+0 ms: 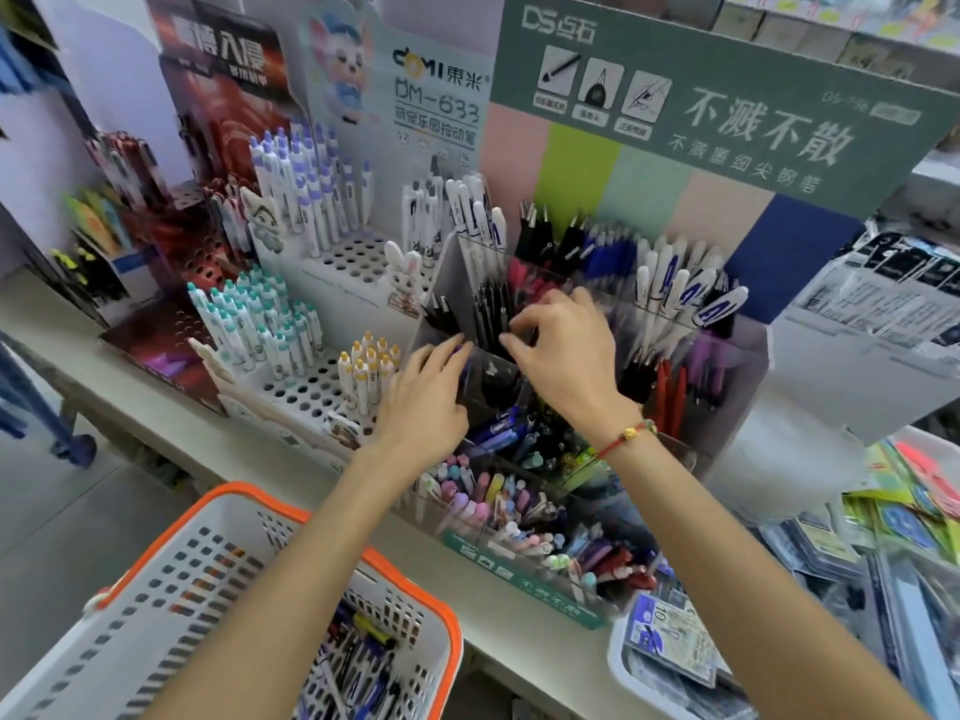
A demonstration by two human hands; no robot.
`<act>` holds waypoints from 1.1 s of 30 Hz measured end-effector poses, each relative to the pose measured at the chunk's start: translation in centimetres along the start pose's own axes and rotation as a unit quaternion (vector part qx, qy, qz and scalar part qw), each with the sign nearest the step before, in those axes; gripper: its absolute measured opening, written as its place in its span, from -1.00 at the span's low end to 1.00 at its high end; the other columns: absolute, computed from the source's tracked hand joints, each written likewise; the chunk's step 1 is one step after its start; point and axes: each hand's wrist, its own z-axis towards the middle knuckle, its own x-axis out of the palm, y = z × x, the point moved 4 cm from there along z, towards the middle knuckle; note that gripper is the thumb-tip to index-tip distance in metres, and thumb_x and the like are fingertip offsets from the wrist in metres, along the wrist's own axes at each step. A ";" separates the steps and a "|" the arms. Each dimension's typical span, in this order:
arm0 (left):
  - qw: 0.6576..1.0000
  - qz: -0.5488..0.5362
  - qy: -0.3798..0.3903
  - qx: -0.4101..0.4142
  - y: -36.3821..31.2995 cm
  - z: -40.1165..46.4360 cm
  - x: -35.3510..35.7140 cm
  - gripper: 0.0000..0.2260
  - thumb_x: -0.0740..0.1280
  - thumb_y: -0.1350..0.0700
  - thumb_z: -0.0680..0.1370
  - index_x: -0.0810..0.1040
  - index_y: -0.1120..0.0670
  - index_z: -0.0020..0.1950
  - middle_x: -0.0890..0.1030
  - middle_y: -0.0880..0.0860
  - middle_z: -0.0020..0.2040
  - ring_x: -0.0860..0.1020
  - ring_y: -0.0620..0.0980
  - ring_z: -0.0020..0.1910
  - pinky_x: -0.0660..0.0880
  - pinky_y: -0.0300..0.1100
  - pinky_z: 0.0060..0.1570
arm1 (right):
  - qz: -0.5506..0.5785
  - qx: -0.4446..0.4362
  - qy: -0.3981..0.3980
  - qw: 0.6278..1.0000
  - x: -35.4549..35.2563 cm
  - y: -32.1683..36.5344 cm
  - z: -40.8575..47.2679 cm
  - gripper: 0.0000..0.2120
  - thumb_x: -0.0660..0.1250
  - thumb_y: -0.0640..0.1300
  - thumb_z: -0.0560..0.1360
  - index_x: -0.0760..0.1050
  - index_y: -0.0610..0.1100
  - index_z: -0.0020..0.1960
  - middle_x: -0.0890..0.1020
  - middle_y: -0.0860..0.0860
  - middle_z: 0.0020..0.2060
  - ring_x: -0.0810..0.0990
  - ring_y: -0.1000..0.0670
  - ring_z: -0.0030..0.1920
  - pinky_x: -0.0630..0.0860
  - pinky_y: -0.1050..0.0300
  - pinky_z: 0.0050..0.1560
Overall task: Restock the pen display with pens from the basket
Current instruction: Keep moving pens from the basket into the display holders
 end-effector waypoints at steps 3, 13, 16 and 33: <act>1.000 0.028 0.006 0.007 0.4 0.0 0.1 -0.31 0.24 0.24 0.54 0.01 0.01 0.60 0.02 -0.06 0.60 0.01 0.06 0.55 0.14 0.03 0.46 | -0.123 -0.032 0.016 0.992 0.9 0.6 0.5 -0.76 0.35 0.03 0.53 0.68 -0.09 0.04 0.56 -0.09 0.09 0.37 -0.18 0.25 0.28 -0.06 0.23; 0.995 -0.060 -0.071 -0.037 1.7 -3.4 -2.1 -0.47 0.20 0.25 0.58 0.25 -0.04 0.54 0.29 -0.05 0.51 0.24 -0.03 0.46 0.32 -0.06 0.33 | -0.016 -0.040 -0.088 0.995 -0.7 1.6 -3.0 -0.76 0.43 -0.07 0.47 0.61 -0.06 0.13 0.59 -0.01 -0.04 0.45 -0.10 0.05 0.22 0.08 0.01; 0.987 -0.105 -0.084 -0.086 4.0 -6.8 -2.3 -0.58 0.22 0.19 0.61 0.37 -0.05 0.46 0.44 -0.06 0.40 0.46 -0.03 0.30 0.43 -0.12 0.12 | 0.069 -0.059 -0.066 0.994 0.2 3.8 -5.5 -0.86 0.43 -0.11 0.47 0.63 -0.05 0.03 0.60 0.05 -0.14 0.47 -0.05 -0.04 0.27 0.11 -0.09; 0.901 -0.132 -0.020 -0.413 19.1 -26.4 5.4 -0.70 0.19 0.15 0.62 0.49 -0.04 0.33 0.58 -0.08 0.26 0.56 -0.01 0.19 0.51 -0.11 0.03 | 0.177 -0.135 0.442 0.869 18.1 17.9 -19.5 -0.83 0.28 -0.20 0.53 0.62 -0.26 -0.06 0.68 -0.16 -0.18 0.63 -0.17 -0.18 0.55 -0.07 -0.23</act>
